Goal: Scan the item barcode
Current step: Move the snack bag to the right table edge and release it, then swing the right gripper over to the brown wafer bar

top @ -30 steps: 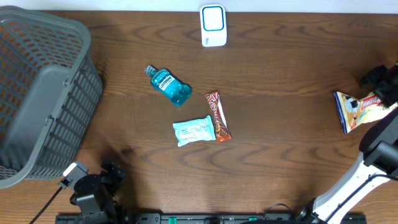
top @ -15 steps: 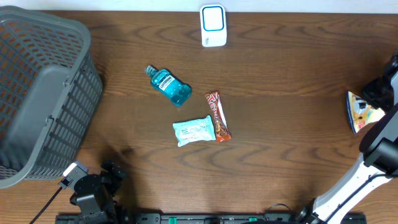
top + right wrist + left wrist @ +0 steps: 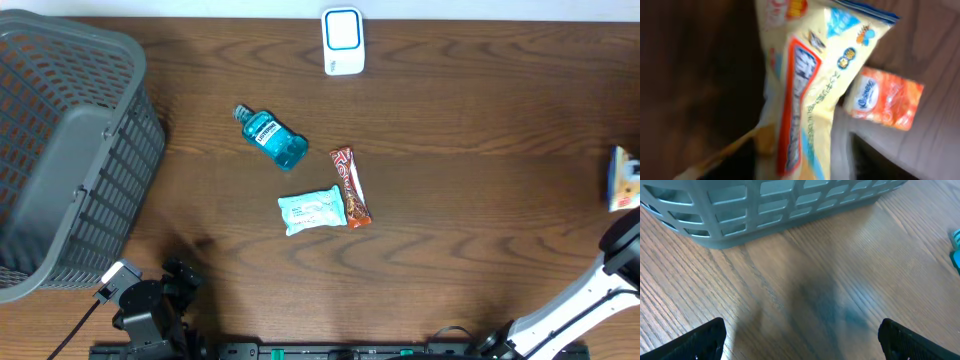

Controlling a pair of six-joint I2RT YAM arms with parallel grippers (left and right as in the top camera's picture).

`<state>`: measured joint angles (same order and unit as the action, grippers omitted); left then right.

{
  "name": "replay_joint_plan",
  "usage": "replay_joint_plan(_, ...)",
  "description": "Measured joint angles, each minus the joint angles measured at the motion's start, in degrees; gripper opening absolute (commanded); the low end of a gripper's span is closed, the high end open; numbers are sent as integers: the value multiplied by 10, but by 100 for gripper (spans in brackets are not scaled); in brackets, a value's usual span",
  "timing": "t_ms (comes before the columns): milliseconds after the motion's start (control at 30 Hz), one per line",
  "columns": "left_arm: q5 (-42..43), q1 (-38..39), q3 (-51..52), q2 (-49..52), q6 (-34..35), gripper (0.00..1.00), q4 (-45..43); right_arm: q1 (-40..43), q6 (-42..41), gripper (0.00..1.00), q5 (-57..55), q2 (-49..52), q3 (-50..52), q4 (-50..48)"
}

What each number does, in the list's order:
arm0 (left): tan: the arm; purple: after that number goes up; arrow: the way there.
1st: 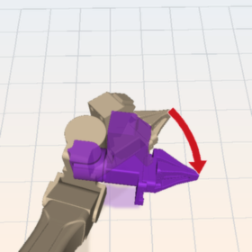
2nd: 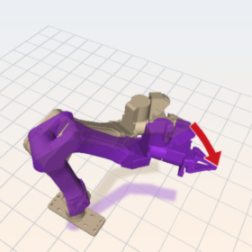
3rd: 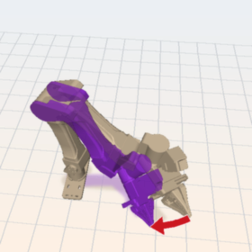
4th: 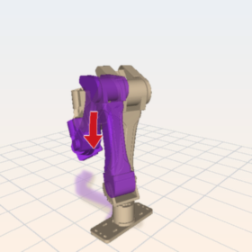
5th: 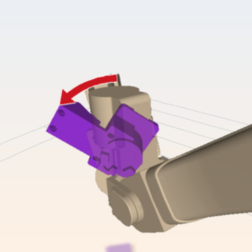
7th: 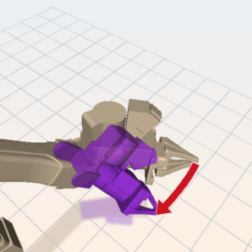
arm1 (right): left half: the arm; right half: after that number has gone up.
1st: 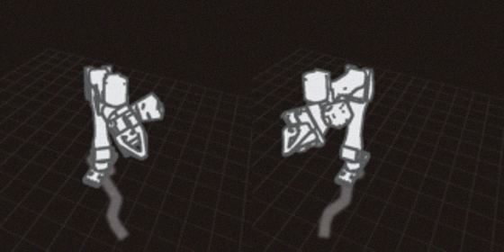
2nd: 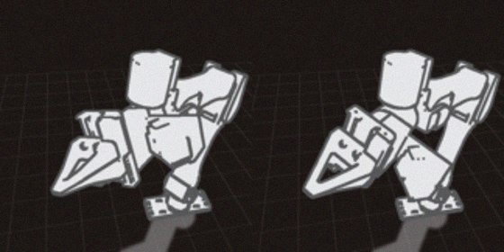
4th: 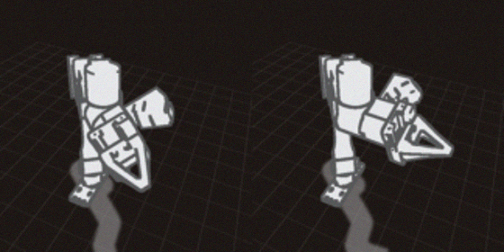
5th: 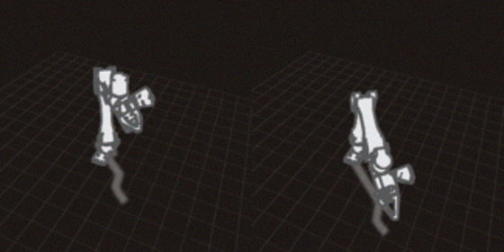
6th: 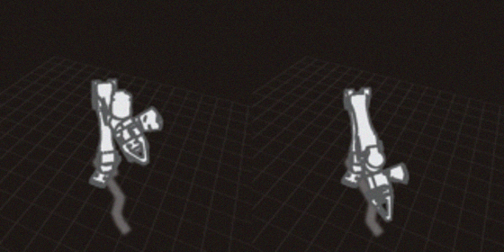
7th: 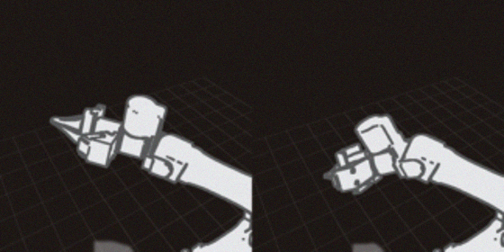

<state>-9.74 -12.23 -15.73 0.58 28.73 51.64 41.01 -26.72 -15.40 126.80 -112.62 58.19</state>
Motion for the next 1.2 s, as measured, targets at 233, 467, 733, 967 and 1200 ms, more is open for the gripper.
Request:
replay_joint_plan(233, 0, 0, 0, 0, 0, 98, 0, 4, 7, 70, 235, -1, -122, 96)
replay_joint_plan(467, 0, 0, 0, 0, 0, 98, 0, -35, 6, 68, 472, -15, -138, 157)
replay_joint_plan(733, 0, 0, 0, 0, 0, 98, 0, -197, 35, 61, 545, -30, -139, 238)
replay_joint_plan(967, 0, 0, 0, 0, 0, 98, 0, -407, 52, 62, 403, -31, -139, 245)
replay_joint_plan(1200, 0, 0, 0, 0, 0, 98, 0, -619, 45, 72, 191, -31, -139, 235)
